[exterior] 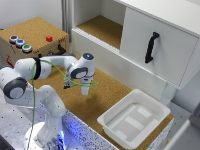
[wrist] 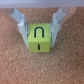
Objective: Rotate the yellow block towards the right
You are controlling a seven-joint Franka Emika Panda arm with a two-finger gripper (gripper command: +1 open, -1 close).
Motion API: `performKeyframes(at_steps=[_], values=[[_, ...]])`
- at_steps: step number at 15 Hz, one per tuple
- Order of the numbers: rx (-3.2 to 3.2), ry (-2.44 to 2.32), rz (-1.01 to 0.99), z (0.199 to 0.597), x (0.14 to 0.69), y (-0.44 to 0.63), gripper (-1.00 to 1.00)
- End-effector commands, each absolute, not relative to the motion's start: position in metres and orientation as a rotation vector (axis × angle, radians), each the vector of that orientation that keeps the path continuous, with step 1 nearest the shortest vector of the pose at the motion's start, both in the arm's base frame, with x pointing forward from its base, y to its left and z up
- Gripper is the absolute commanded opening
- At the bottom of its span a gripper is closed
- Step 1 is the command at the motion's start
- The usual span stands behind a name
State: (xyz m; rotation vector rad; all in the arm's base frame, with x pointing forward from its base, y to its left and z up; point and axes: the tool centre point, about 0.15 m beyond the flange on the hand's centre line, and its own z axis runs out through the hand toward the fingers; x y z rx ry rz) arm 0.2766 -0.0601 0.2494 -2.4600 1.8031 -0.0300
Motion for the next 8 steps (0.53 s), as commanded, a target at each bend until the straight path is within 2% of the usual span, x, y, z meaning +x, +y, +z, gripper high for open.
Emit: performKeyframes(at_steps=[1,8], values=[[-2.334,2.121,0.074,0.248,0.305,-0.049,-1.00],[-2.134,2.206,0.172,0.219,0.313,-0.051,-1.00]])
